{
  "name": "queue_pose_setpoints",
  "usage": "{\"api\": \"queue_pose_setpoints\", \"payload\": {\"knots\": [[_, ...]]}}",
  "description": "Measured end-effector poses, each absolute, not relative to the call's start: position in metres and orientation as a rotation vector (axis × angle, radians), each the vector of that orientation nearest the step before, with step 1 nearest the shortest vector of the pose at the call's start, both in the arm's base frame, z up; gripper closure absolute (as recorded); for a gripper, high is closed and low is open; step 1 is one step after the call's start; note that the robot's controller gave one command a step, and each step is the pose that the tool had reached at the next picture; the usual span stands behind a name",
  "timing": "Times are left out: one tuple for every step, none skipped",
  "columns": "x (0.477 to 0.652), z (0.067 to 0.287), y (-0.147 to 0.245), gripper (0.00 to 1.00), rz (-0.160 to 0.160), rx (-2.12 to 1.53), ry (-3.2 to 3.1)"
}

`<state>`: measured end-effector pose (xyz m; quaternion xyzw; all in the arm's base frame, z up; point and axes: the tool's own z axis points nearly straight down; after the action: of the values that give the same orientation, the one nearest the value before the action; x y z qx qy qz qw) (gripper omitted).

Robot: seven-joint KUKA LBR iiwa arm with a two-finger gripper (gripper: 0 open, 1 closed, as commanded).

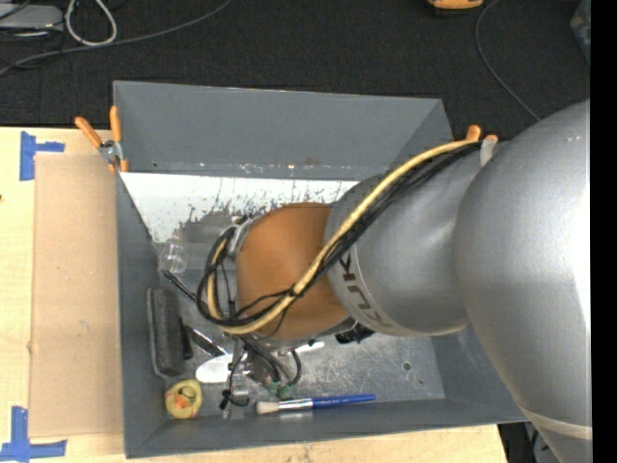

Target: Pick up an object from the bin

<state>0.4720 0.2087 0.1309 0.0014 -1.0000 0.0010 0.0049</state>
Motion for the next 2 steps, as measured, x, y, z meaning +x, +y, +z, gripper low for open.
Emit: {"api": "queue_pose_setpoints", "payload": {"knots": [[0.474, 0.135, 0.207, 0.00, 0.000, -0.004, -3.139], [0.477, 0.070, 0.179, 0.00, -0.005, 0.025, -3.147]]}}
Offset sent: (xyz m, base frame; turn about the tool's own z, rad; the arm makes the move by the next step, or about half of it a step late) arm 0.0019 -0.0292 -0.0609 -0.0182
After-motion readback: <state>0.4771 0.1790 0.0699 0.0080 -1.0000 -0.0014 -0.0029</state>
